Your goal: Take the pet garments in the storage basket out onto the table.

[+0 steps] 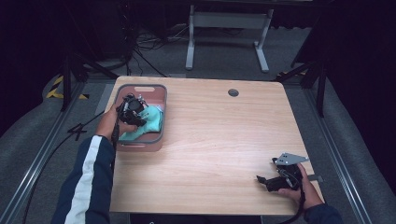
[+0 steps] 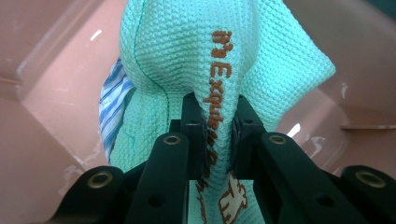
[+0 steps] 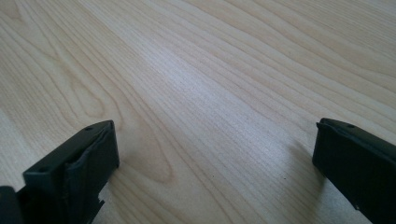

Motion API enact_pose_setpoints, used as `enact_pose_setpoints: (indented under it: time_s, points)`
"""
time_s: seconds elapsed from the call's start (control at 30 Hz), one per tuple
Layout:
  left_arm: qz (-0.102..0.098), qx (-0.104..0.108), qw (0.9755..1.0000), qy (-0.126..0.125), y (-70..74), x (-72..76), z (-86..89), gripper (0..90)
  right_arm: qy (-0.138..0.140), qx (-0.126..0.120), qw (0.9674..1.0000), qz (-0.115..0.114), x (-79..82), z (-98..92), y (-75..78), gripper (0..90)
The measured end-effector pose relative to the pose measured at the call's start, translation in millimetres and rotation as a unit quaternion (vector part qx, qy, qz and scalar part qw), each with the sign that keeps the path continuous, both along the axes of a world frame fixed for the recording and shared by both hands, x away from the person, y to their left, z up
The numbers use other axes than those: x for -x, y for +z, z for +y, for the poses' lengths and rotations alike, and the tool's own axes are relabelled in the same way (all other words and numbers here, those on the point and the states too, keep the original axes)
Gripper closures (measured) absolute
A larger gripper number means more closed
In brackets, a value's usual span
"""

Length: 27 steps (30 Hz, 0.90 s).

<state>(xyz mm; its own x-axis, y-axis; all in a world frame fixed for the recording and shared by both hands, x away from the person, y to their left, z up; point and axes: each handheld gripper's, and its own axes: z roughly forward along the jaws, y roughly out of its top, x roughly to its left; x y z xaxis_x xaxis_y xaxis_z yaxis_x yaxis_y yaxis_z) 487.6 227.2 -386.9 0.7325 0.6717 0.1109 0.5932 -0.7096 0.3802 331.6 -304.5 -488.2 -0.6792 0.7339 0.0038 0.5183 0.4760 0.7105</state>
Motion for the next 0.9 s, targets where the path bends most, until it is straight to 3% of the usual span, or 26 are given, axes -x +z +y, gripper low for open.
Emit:
enact_pose_setpoints:
  time_s: [0.27,0.47,0.63,0.73,0.9]
  points:
    - [-0.033,0.03,0.999,-0.005,16.8,14.7,4.6,79.3,0.0,0.0,1.0,0.0,0.0,0.0,0.0,0.6]
    - [-0.067,0.057,0.9961,0.0,25.1,25.8,10.7,79.4,-0.001,0.0,1.0,0.001,0.1,0.1,0.0,0.6]
    - [-0.097,0.084,0.9917,0.009,32.7,34.8,17.1,79.4,0.0,0.0,1.0,0.0,0.0,0.0,0.0,0.6]
    - [-0.115,0.107,0.9875,0.015,37.6,40.5,21.4,79.4,0.0,0.0,1.0,0.0,0.0,0.0,0.0,0.6]
    - [-0.143,0.127,0.9814,0.017,46.0,51.5,27.1,79.5,0.0,0.0,1.0,0.0,0.0,0.0,0.0,0.6]
